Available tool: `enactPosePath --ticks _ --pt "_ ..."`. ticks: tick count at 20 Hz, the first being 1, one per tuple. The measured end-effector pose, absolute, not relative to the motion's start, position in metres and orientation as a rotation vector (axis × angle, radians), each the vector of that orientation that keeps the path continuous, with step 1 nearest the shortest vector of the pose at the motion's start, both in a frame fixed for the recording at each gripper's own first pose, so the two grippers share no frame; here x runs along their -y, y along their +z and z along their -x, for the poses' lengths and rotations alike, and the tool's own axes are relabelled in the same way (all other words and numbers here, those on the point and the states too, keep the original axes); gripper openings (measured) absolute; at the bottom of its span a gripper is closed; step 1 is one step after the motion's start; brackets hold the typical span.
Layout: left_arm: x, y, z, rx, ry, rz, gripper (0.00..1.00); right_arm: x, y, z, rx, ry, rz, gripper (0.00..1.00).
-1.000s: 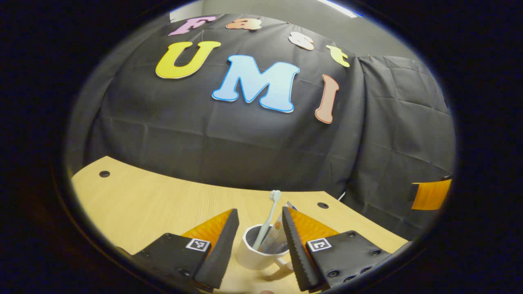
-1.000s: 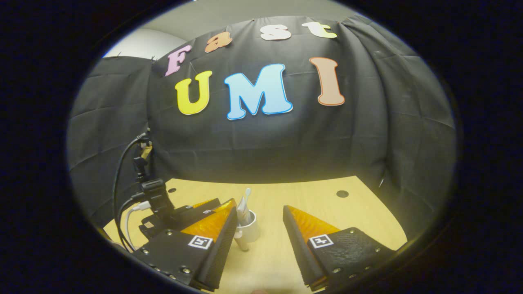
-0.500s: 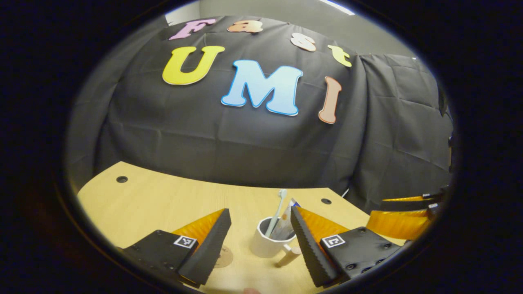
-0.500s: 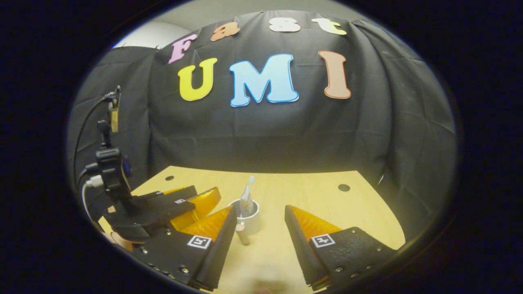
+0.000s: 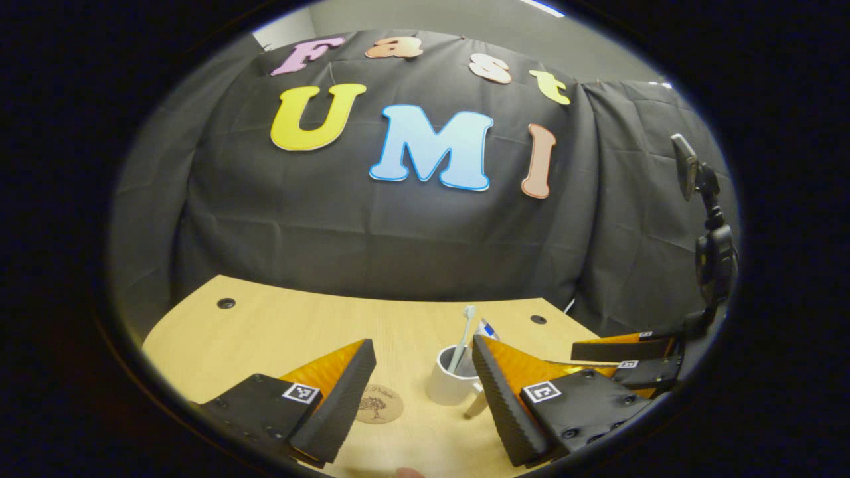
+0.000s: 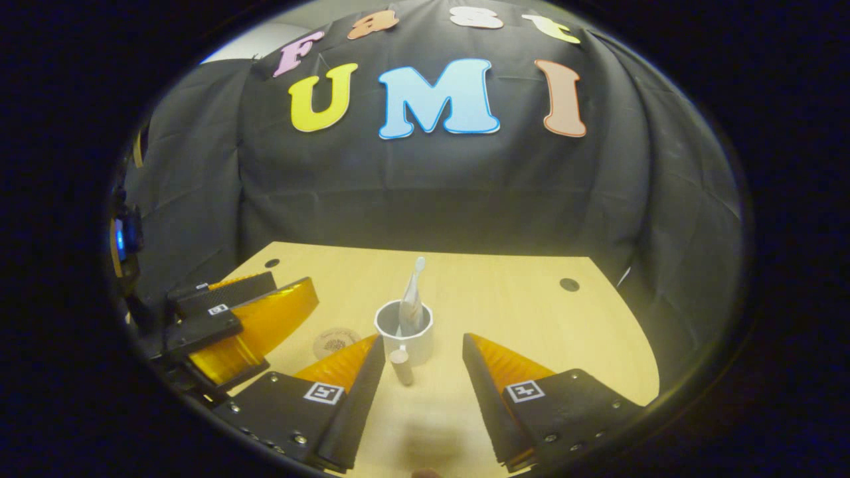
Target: Put the toothbrush and toothpaste on the desktop into the cup, then pick up the cup and place it on the coaster on the desktop.
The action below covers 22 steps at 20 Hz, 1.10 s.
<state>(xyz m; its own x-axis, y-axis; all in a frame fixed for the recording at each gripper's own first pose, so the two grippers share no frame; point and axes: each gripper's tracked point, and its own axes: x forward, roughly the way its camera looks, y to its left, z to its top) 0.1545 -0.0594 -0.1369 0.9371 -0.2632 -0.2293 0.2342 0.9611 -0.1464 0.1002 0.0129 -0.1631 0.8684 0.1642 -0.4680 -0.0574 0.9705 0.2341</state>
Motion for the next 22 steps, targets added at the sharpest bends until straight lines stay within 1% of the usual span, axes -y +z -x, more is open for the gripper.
enactPosePath --ticks 1,2,3,4,5,7,8,9,11,14,18,19,20,21,22 --pt "0.055 -0.133 -0.151 -0.248 -0.248 0.119 0.95 -0.014 -0.166 -0.102 -0.524 0.117 -0.220 0.73" --pt "0.052 -0.130 -0.149 -0.245 -0.240 0.117 0.91 -0.016 -0.170 -0.103 -0.546 0.117 -0.223 0.74" --pt "0.048 -0.126 -0.145 -0.239 -0.233 0.115 0.92 -0.019 -0.174 -0.105 -0.569 0.121 -0.225 0.74" --pt "0.044 -0.120 -0.142 -0.227 -0.226 0.113 0.95 -0.021 -0.177 -0.104 -0.592 0.122 -0.227 0.74" --pt "0.040 -0.115 -0.140 -0.214 -0.219 0.108 0.92 -0.023 -0.181 -0.105 -0.613 0.120 -0.227 0.74" --pt "0.032 -0.107 -0.136 -0.195 -0.205 0.094 0.92 -0.027 -0.189 -0.108 -0.656 0.124 -0.226 0.74" --pt "0.030 -0.102 -0.134 -0.182 -0.204 0.092 0.95 -0.030 -0.193 -0.109 -0.675 0.129 -0.226 0.74" --pt "0.028 -0.097 -0.131 -0.171 -0.203 0.091 0.92 -0.032 -0.192 -0.113 -0.697 0.132 -0.223 0.74" --pt "0.023 -0.087 -0.127 -0.144 -0.200 0.086 0.95 -0.035 -0.197 -0.117 -0.731 0.135 -0.215 0.74" --pt "0.015 -0.075 -0.122 -0.118 -0.190 0.086 0.95 -0.045 -0.212 -0.122 -0.791 0.146 -0.211 0.74" --pt "0.005 -0.072 -0.118 -0.114 -0.177 0.112 0.95 -0.053 -0.225 -0.131 -0.882 0.150 -0.201 0.74" --pt "0.004 -0.074 -0.118 -0.117 -0.175 0.119 0.92 -0.055 -0.227 -0.134 -0.899 0.151 -0.196 0.74" --pt "0.001 -0.076 -0.116 -0.122 -0.172 0.126 0.95 -0.056 -0.229 -0.136 -0.913 0.156 -0.191 0.74" --pt "-0.001 -0.077 -0.117 -0.127 -0.166 0.131 0.95 -0.056 -0.232 -0.137 -0.933 0.155 -0.179 0.74" --pt "-0.003 -0.078 -0.115 -0.131 -0.159 0.133 0.92 -0.057 -0.234 -0.139 -0.953 0.157 -0.167 0.74"
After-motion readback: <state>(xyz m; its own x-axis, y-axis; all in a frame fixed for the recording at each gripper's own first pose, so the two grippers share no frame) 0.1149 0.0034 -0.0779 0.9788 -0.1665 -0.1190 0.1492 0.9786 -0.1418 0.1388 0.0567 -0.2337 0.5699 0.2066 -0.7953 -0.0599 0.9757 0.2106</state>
